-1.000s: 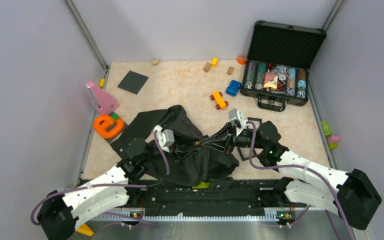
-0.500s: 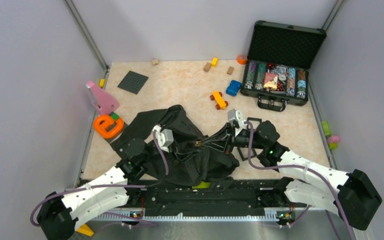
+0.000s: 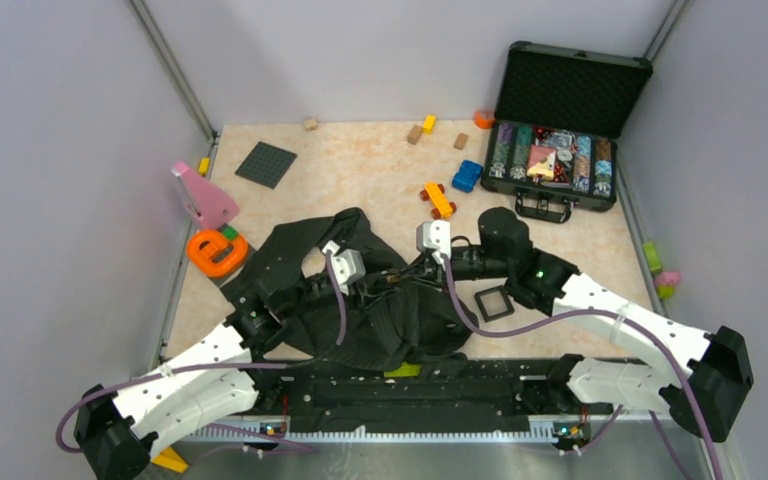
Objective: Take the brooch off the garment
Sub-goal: Remove the brooch from the clothes.
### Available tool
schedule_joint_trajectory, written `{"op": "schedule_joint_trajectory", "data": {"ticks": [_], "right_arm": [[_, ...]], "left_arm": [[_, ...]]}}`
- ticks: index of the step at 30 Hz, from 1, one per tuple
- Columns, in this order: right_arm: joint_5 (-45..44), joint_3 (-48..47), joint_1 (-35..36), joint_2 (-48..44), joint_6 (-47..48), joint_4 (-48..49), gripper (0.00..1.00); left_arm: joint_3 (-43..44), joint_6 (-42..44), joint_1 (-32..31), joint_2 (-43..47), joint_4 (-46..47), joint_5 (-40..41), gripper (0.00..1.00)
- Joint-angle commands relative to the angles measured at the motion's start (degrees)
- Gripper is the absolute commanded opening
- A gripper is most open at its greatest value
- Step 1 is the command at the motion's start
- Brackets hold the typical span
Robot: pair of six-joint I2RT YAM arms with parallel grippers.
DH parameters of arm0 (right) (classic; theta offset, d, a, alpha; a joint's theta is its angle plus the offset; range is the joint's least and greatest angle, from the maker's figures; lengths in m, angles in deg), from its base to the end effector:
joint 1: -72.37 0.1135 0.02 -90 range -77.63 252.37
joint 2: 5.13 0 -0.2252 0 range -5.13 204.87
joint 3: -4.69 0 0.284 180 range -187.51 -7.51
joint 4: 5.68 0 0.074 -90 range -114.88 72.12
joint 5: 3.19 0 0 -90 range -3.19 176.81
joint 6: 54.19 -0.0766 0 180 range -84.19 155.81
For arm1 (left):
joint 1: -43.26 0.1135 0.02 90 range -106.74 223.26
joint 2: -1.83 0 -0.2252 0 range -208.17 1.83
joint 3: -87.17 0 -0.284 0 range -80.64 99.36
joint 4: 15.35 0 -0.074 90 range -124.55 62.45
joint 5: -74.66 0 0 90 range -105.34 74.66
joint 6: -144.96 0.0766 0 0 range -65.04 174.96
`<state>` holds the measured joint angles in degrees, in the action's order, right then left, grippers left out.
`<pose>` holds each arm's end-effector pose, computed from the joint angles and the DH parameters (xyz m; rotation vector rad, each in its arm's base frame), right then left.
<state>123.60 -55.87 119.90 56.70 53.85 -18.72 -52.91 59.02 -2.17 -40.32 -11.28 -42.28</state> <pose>0.1881 0.2735 0.2723 -1.3752 1.2702 0.9413 0.1711 -0.2231 0.2581 1.0103 1.2639 -0.9249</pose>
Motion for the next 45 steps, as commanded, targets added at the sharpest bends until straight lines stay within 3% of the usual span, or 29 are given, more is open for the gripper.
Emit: {"op": "schedule_joint_trajectory", "data": {"ticks": [1,3,9,13,14,15,22,28,35,40,45], "right_arm": [[1.5,-3.8,1.8,0.5,7.5,-6.7,0.00],[1.3,-4.2,2.0,0.7,7.9,-7.5,0.00],[2.5,-4.2,2.1,-0.2,7.4,-6.6,0.00],[2.5,-4.2,2.0,-0.3,7.1,-6.8,0.00],[2.0,-4.1,2.1,-0.4,6.9,-6.5,0.06],[1.1,-3.8,2.1,-0.7,6.0,-6.1,0.16],[-4.9,-0.9,2.0,-3.8,0.7,-4.2,0.38],[-9.3,1.2,1.8,-5.0,-5.0,-6.2,0.41],[-8.8,9.7,1.1,-7.6,-14.6,5.5,0.48],[-9.7,15.5,1.1,-9.8,-17.2,18.8,0.45],[-11.0,16.7,0.9,-8.8,-19.7,24.9,0.40]], "left_arm": [[3.3,4.0,0.1,-1.5,-2.2,0.1,0.52],[3.5,4.4,0.1,-1.6,-2.2,-0.2,0.49],[4.9,6.2,0.1,-2.3,-6.4,-0.4,0.10],[4.2,6.2,0.1,-1.6,-6.8,-0.3,0.03],[4.1,6.3,0.0,-1.4,-6.8,-0.3,0.00],[4.0,6.3,0.1,-1.3,-6.9,-0.2,0.00],[2.6,6.4,0.0,0.3,-6.8,1.3,0.00],[1.4,7.0,0.0,1.4,-6.4,4.0,0.00],[1.3,6.2,0.0,1.0,-4.4,4.3,0.00],[-1.7,2.5,0.0,2.0,3.1,1.7,0.00],[-5.8,-0.4,0.0,3.7,12.4,1.1,0.00]]}}
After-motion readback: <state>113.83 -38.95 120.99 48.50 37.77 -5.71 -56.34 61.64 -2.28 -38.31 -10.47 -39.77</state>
